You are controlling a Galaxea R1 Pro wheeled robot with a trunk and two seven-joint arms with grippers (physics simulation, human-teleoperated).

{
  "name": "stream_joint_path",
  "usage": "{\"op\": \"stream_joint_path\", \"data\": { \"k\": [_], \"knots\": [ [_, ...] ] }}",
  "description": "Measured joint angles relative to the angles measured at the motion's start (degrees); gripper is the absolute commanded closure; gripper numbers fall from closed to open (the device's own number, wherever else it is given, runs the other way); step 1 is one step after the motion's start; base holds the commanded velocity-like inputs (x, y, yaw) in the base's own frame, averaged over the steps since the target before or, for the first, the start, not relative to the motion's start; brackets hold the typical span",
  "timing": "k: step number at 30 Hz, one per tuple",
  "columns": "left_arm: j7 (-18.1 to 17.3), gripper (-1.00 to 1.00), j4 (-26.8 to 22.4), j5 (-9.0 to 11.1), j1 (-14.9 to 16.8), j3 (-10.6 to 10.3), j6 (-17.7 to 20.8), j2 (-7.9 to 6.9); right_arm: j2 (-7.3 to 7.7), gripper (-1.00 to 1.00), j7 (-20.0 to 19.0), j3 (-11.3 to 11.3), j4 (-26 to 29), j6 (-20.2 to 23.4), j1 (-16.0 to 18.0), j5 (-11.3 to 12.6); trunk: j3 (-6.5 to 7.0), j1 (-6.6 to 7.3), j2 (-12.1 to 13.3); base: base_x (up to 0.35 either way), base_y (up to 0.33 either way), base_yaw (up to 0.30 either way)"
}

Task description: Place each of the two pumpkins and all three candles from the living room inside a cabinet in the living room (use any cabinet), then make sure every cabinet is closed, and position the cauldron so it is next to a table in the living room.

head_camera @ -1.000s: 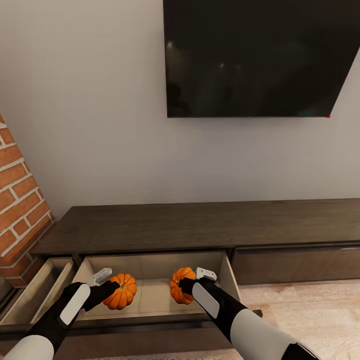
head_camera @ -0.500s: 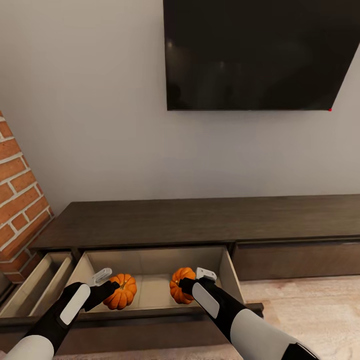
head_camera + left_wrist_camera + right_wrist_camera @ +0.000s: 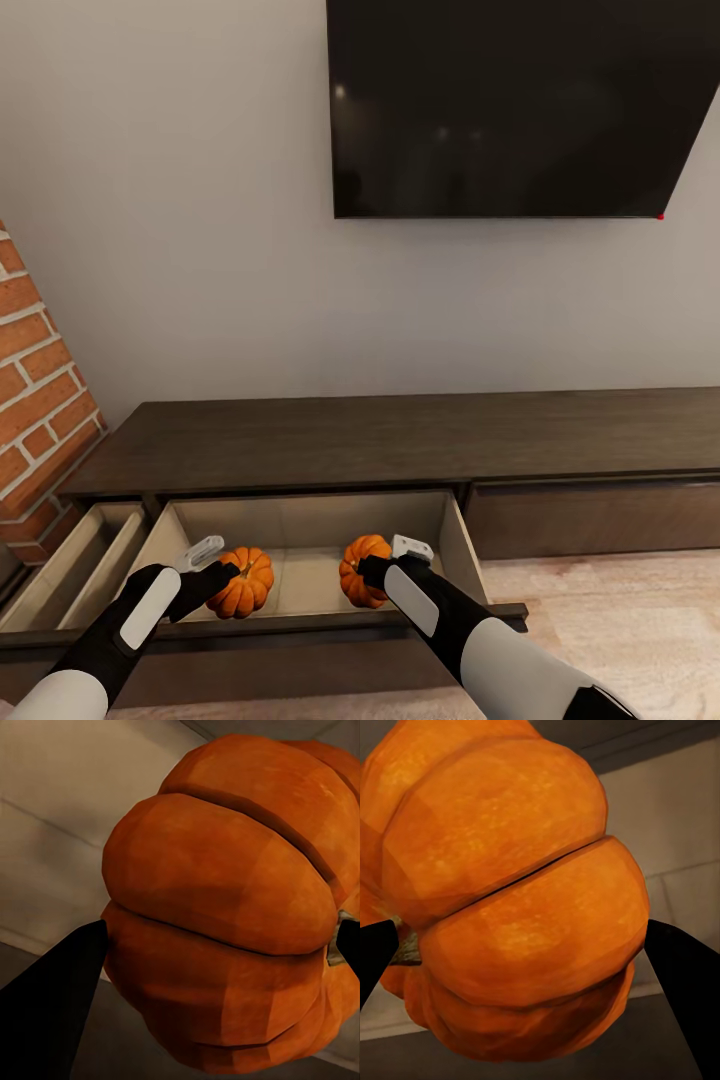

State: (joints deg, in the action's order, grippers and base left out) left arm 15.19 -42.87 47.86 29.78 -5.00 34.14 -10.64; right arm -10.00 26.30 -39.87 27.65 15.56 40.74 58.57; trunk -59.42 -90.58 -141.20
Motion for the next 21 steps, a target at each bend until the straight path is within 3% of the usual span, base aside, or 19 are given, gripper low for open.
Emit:
{"op": "stream_joint_path", "data": {
  "k": [5,6,14,15,21],
  "knots": [
    [0.0,1.0,0.0,0.05,0.0,0.0,0.0,0.0,0.0,1.0,0.0,0.0,0.0,0.0,-0.01,0.01,0.0,0.0,0.0,0.0,0.0,0.0],
    [0.0,1.0,-0.02,0.07,0.0,0.0,-0.01,0.0,0.0,-1.0,-0.01,0.0,0.0,0.0,-0.01,0.02,0.0,0.0,0.0,0.0,0.0,0.0],
    [-0.15,1.0,-0.08,0.04,0.0,0.0,0.0,-0.08,0.0,-1.0,-0.12,0.01,0.0,-0.01,-0.01,0.01,0.0,0.0,0.0,0.0,0.0,0.0],
    [-0.18,-1.0,-0.11,0.04,0.0,0.0,0.0,-0.08,0.0,-1.0,-0.12,0.01,0.0,-0.01,-0.01,0.01,0.0,0.0,0.0,0.0,0.0,0.0],
    [-0.26,-1.0,-0.18,-0.02,0.0,0.0,0.0,-0.09,0.0,-1.0,-0.12,0.01,0.0,-0.01,-0.01,0.01,0.0,0.0,0.0,0.0,0.0,0.0]
  ]
}}
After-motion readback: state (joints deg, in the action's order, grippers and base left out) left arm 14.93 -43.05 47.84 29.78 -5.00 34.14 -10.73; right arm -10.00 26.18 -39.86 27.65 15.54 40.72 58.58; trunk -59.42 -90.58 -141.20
